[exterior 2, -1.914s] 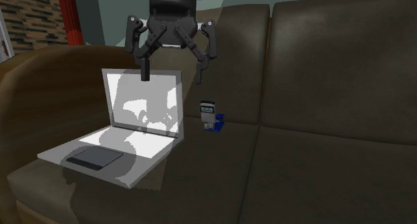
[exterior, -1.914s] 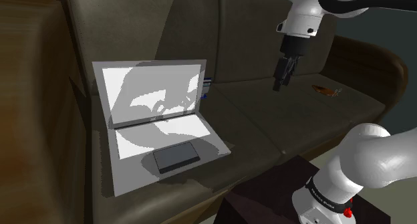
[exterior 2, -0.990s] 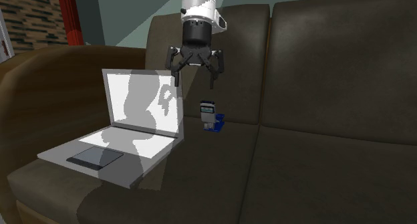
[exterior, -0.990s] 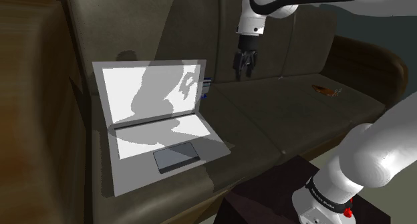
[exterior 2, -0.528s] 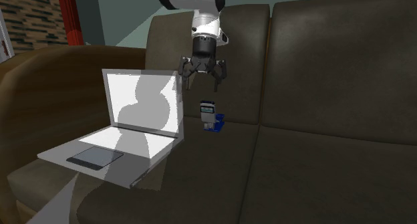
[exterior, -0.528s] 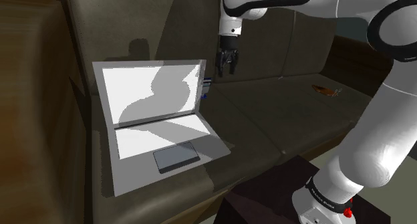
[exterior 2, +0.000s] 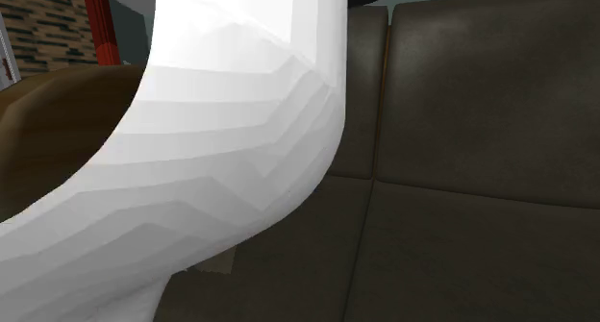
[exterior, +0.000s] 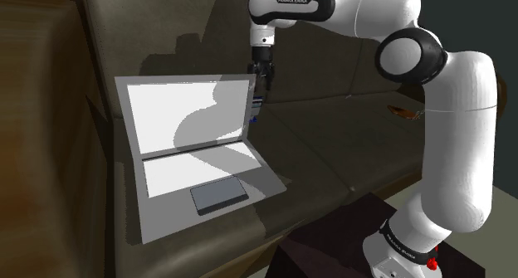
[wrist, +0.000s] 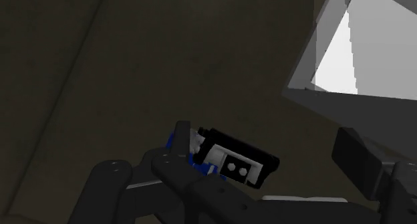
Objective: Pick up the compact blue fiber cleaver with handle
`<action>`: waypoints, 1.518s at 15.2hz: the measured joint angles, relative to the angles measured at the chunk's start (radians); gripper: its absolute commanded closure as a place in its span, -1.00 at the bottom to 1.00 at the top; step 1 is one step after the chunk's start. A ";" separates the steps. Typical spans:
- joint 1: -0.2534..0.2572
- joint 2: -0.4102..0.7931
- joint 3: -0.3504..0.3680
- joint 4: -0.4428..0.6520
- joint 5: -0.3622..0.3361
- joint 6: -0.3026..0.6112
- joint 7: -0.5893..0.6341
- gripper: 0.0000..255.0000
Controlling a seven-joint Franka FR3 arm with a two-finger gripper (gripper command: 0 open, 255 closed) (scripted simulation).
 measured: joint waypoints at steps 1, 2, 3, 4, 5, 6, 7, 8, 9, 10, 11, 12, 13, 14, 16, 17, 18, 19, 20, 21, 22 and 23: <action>0.001 0.075 0.000 0.102 -0.002 -0.034 -0.001 -1.00; 0.003 0.142 0.000 0.198 -0.004 -0.068 -0.002 -1.00; 0.005 0.184 0.000 0.255 -0.005 -0.087 -0.001 -1.00; 0.005 0.195 0.000 0.258 -0.006 -0.081 -0.002 -1.00; 0.005 0.198 0.000 0.247 -0.006 -0.068 -0.002 -1.00; 0.005 0.197 -0.001 0.233 -0.006 -0.055 -0.004 -1.00; 0.004 0.193 -0.001 0.214 -0.006 -0.041 -0.005 -1.00; 0.004 0.188 -0.001 0.196 -0.006 -0.027 -0.006 -1.00; 0.003 0.191 -0.001 0.187 -0.006 -0.015 -0.007 -1.00; 0.002 0.191 -0.002 0.175 -0.006 -0.003 -0.008 -1.00; 0.003 0.189 -0.001 0.167 -0.006 0.003 -0.008 1.00; 0.003 0.187 -0.001 0.162 -0.006 0.007 -0.008 1.00; 0.003 0.186 -0.001 0.160 -0.006 0.008 -0.008 1.00; 0.003 0.186 -0.001 0.160 -0.006 0.008 -0.008 1.00; 0.003 0.186 -0.001 0.160 -0.006 0.008 -0.008 1.00; 0.003 0.187 -0.001 0.161 -0.006 0.008 -0.008 1.00; 0.003 0.187 -0.001 0.161 -0.006 0.008 -0.008 1.00; 0.003 0.186 -0.001 0.160 -0.006 0.008 -0.008 1.00; 0.003 0.185 -0.001 0.158 -0.006 0.010 -0.008 1.00; 0.003 0.184 -0.001 0.157 -0.006 0.011 -0.008 1.00; 0.003 0.186 -0.001 0.164 -0.006 0.004 -0.008 1.00; 0.002 0.191 -0.001 0.180 -0.006 -0.007 -0.008 1.00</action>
